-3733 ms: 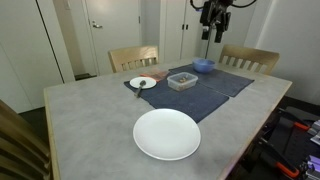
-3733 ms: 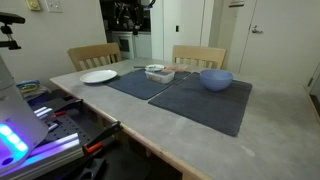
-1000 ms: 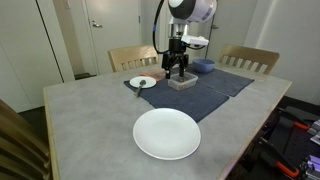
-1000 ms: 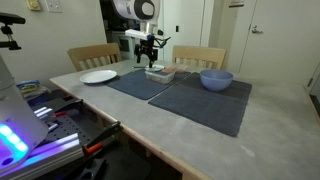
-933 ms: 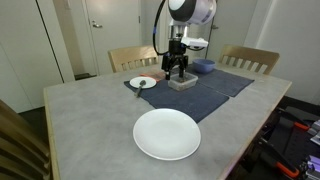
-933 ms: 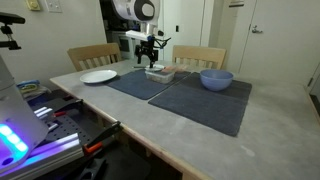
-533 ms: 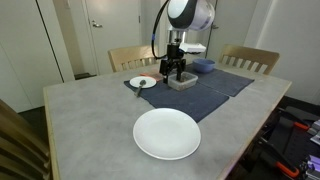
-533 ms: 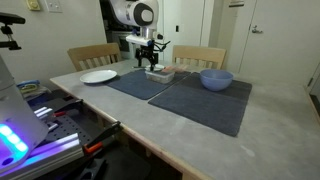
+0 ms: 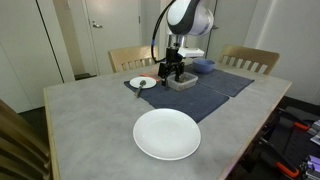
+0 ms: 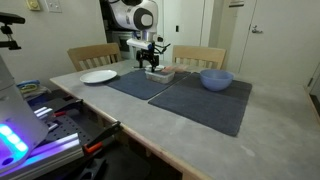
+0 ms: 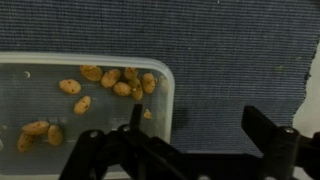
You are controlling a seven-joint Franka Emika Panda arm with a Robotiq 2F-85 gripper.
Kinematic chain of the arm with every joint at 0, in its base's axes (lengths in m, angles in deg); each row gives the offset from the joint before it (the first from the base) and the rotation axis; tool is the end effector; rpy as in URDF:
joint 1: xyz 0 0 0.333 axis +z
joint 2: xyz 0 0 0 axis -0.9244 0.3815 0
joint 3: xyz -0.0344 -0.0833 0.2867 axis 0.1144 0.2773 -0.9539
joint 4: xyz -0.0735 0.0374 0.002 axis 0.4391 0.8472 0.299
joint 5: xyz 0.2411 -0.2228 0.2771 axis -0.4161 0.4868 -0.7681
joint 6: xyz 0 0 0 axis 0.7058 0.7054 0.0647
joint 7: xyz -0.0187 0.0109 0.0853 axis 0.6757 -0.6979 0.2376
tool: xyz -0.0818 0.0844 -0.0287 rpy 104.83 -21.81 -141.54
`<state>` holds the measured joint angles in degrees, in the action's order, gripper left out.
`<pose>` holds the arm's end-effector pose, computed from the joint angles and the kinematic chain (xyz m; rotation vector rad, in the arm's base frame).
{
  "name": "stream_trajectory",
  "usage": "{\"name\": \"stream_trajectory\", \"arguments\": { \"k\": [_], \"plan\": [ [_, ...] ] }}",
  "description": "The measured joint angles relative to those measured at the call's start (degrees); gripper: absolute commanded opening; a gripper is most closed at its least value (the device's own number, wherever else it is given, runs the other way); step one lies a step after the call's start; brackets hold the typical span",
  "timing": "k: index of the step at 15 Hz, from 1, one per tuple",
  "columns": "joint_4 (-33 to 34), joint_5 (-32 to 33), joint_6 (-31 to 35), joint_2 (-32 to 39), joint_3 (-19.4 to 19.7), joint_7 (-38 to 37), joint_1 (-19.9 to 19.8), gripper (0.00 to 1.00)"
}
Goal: Pour the contents in the lunchbox into the bowl
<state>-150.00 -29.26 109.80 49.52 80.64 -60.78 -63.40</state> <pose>0.6067 0.0949 0.1132 -3.0275 -0.1315 0.0300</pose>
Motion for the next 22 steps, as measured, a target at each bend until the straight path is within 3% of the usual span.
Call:
{"name": "stream_trajectory", "arguments": {
  "k": [2, 3, 4, 6, 14, 16, 22],
  "plan": [
    [0.00, 0.00, 0.16, 0.07, 0.00, 0.00, 0.00, 0.96],
    [0.00, 0.00, 0.18, 0.08, 0.00, 0.00, 0.00, 0.80],
    [0.00, 0.00, 0.18, 0.08, 0.00, 0.00, 0.00, 0.72],
    [0.00, 0.00, 0.18, 0.10, 0.00, 0.00, 0.00, 0.63],
    [0.00, -0.02, 0.18, 0.30, 0.00, 0.00, -0.21, 0.05],
    [-0.04, -0.03, 0.18, 0.34, 0.00, 0.00, -0.34, 0.00],
    [-0.07, -0.25, -0.11, -0.39, -0.19, 0.01, -1.02, 0.02]
  ]
}}
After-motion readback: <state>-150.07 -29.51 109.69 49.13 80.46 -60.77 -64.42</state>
